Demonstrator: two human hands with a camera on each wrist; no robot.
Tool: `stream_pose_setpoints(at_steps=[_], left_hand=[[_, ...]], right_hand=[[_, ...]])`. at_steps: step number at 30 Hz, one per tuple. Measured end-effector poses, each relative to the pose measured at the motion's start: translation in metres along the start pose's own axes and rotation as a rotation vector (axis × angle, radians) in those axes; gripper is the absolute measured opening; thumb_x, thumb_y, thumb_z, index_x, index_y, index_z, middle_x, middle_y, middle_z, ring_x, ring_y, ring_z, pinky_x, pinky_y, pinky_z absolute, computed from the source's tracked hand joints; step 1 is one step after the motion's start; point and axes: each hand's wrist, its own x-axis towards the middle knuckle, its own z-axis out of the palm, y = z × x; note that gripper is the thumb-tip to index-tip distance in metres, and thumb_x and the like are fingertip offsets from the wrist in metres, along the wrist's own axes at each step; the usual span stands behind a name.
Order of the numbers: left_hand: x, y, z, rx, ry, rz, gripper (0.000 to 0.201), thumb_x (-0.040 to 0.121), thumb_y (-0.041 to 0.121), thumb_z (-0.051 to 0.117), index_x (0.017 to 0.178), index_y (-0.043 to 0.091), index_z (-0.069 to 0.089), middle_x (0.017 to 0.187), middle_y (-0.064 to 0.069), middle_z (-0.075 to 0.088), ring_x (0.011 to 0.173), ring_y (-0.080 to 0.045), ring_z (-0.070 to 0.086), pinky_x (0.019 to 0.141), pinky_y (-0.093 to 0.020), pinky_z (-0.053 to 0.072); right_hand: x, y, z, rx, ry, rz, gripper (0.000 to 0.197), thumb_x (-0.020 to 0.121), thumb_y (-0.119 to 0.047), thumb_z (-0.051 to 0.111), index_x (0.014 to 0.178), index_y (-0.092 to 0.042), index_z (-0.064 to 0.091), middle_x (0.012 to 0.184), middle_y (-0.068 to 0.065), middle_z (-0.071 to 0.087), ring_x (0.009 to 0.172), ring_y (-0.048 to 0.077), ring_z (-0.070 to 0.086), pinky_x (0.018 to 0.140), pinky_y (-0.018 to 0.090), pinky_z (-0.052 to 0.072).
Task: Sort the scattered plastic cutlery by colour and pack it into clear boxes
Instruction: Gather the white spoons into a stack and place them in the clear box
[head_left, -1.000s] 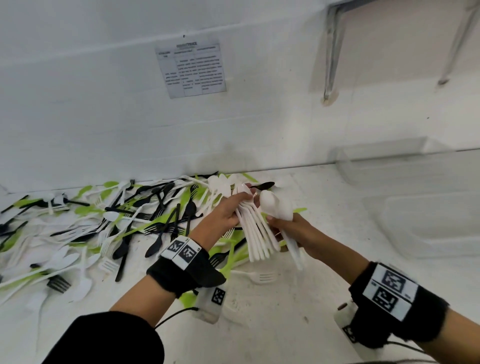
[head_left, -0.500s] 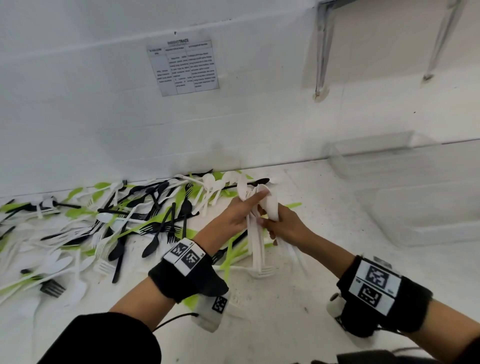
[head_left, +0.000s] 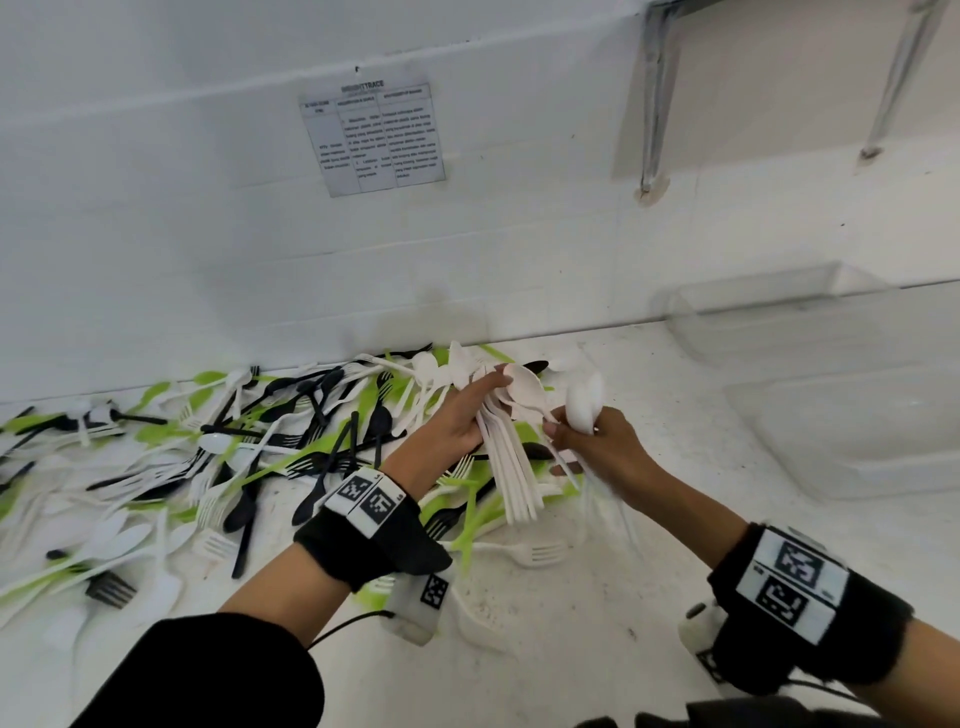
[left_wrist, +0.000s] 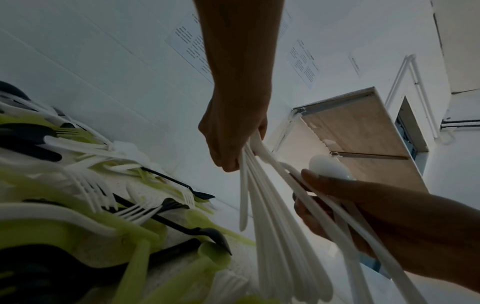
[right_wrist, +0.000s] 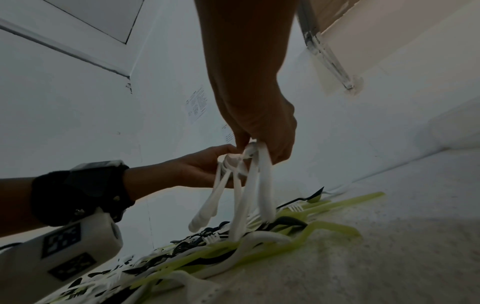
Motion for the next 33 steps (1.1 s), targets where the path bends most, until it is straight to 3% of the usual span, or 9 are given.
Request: stream_pose_setpoints(at_steps=[4,8,13,18,22,25,27,29,33], left_hand=[[0.004,0.002,-0.001,-0.091,0.005,0.021,0.013,0.088,-0.003,0.054,0.091,0.008,0.061,0.057,-0.002,0.062,0.047,-0.009,0.060,0.051,-0.018,0.052],[0.000,-0.002,0.006,-0.002,-0.057,0.035,0.004,0.087,0.008,0.062,0.083,0.007,0.062,0.064,0.001,0.066,0.056,-0.007,0.063,0.056,-0.018,0.052],[0.000,-0.012,0.009,0.073,-0.090,0.037,0.007,0.086,0.013,0.065,0.080,0.010,0.064,0.075,-0.002,0.064,0.068,-0.011,0.061,0.064,-0.023,0.051],[-0.004,-0.017,0.003,0.118,-0.149,0.060,0.013,0.086,-0.001,0.060,0.090,0.011,0.060,0.065,-0.002,0.063,0.061,-0.011,0.063,0.057,-0.025,0.055],[-0.005,-0.013,-0.003,0.084,-0.139,0.045,0.016,0.089,-0.004,0.053,0.091,0.011,0.058,0.075,-0.006,0.057,0.055,-0.010,0.063,0.053,-0.023,0.054],[-0.007,-0.010,-0.007,0.054,-0.158,0.044,0.016,0.089,-0.005,0.053,0.089,0.010,0.056,0.075,-0.005,0.056,0.052,-0.009,0.062,0.055,-0.020,0.053],[-0.008,-0.011,-0.008,0.084,-0.166,0.048,0.013,0.087,-0.002,0.057,0.091,0.010,0.058,0.073,-0.004,0.059,0.054,-0.010,0.063,0.056,-0.020,0.053],[-0.009,-0.013,-0.008,0.097,-0.163,0.055,0.009,0.087,0.002,0.060,0.092,0.009,0.060,0.070,-0.003,0.062,0.056,-0.011,0.063,0.058,-0.021,0.054],[-0.009,-0.017,-0.006,0.099,-0.084,0.049,0.014,0.087,0.017,0.064,0.093,0.005,0.063,0.079,-0.007,0.069,0.071,-0.017,0.066,0.069,-0.030,0.055]], right_hand=[[0.001,0.000,0.003,0.007,0.013,-0.015,0.007,0.086,-0.012,0.065,0.080,-0.011,0.062,0.069,0.007,0.063,0.057,0.009,0.064,0.057,0.026,0.055],[-0.006,-0.001,0.012,0.041,-0.087,0.010,0.005,0.088,-0.011,0.063,0.083,-0.009,0.060,0.070,0.008,0.061,0.060,0.013,0.063,0.057,0.030,0.058],[-0.012,-0.001,0.017,-0.039,-0.060,0.019,0.013,0.088,-0.008,0.063,0.094,0.003,0.062,0.071,0.010,0.061,0.056,0.011,0.063,0.048,0.026,0.056],[-0.016,-0.002,0.014,-0.071,-0.138,0.064,0.014,0.089,-0.011,0.062,0.091,0.002,0.058,0.072,0.008,0.060,0.055,0.011,0.063,0.046,0.023,0.053],[-0.012,-0.011,0.008,-0.187,-0.125,0.063,0.015,0.092,-0.021,0.057,0.089,-0.007,0.061,0.072,0.005,0.066,0.055,0.013,0.063,0.048,0.024,0.052],[-0.002,-0.022,0.001,-0.235,-0.047,0.024,0.019,0.092,-0.025,0.058,0.087,-0.007,0.059,0.059,0.004,0.055,0.036,0.007,0.049,0.037,0.019,0.042],[0.003,-0.027,0.000,-0.343,-0.043,-0.003,0.018,0.090,-0.024,0.060,0.084,-0.009,0.052,0.059,0.003,0.046,0.036,0.007,0.039,0.035,0.018,0.035],[0.006,-0.031,0.006,-0.473,-0.092,0.016,0.017,0.088,-0.018,0.060,0.092,-0.012,0.044,0.068,0.002,0.045,0.048,0.011,0.040,0.038,0.019,0.033],[0.006,-0.031,0.023,-0.558,-0.215,0.077,0.039,0.087,-0.007,0.050,0.123,-0.007,0.035,0.085,0.006,0.048,0.061,0.014,0.042,0.046,0.020,0.034]])
